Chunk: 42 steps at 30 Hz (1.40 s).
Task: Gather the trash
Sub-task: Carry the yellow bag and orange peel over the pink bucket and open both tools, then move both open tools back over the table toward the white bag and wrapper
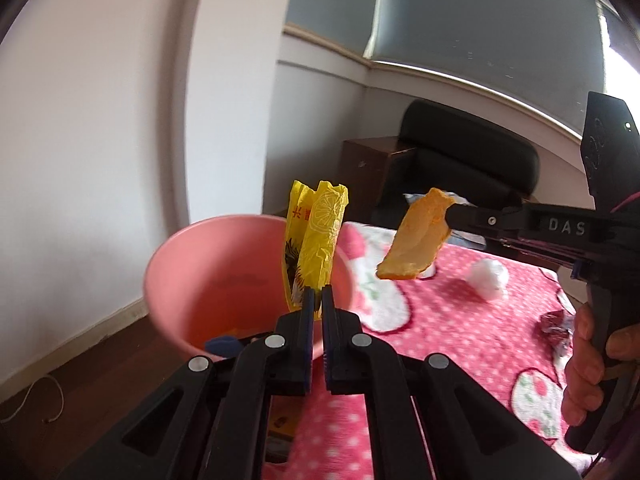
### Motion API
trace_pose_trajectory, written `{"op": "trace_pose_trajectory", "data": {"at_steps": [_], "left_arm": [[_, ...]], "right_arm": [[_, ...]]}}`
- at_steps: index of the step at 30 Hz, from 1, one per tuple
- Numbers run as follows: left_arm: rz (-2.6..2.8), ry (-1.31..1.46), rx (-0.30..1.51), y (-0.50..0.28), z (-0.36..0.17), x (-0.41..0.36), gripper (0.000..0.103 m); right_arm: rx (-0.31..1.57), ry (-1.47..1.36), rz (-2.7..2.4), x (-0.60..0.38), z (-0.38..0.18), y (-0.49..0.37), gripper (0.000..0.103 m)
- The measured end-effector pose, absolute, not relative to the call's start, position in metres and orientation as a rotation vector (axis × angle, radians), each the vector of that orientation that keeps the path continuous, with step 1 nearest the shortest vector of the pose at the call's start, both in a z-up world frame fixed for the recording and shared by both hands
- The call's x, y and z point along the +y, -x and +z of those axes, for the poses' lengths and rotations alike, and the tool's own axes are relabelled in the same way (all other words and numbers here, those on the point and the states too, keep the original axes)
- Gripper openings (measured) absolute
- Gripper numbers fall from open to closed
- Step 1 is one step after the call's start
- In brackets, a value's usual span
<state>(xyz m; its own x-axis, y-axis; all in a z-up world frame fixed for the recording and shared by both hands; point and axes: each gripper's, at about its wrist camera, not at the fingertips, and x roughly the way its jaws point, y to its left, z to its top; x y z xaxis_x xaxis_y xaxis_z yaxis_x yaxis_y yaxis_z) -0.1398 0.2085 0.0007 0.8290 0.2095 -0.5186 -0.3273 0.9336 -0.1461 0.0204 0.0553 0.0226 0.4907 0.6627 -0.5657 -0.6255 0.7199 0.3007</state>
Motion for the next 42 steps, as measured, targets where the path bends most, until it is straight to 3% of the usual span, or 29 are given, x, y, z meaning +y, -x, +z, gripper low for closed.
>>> {"op": "trace_pose_trajectory", "data": {"at_steps": [17,20,24,28,42], "left_arm": [[0.335,0.332,0.627,0.138,-0.04,0.252,0.005],[0.34,0.349,0.63,0.138,-0.042,0.255,0.008],[0.348,0.368,0.629,0.139,-0.041,0.256,0.021],[0.348,0.368,0.623,0.141,-0.038,0.253,0.023],[0.333,0.299,0.625,0.138,-0.019,0.219,0.04]], "right_arm": [[0.859,0.031,0.815,0.117,-0.024,-0.028,0.006],[0.878,0.028,0.818,0.12,-0.025,-0.028,0.006],[0.899,0.013,0.819,0.118,-0.027,-0.03,0.008],[0.89,-0.005,0.823,0.112,-0.025,-0.03,0.017],[0.839,-0.018,0.807,0.065,-0.013,-0.009,0.017]]}}
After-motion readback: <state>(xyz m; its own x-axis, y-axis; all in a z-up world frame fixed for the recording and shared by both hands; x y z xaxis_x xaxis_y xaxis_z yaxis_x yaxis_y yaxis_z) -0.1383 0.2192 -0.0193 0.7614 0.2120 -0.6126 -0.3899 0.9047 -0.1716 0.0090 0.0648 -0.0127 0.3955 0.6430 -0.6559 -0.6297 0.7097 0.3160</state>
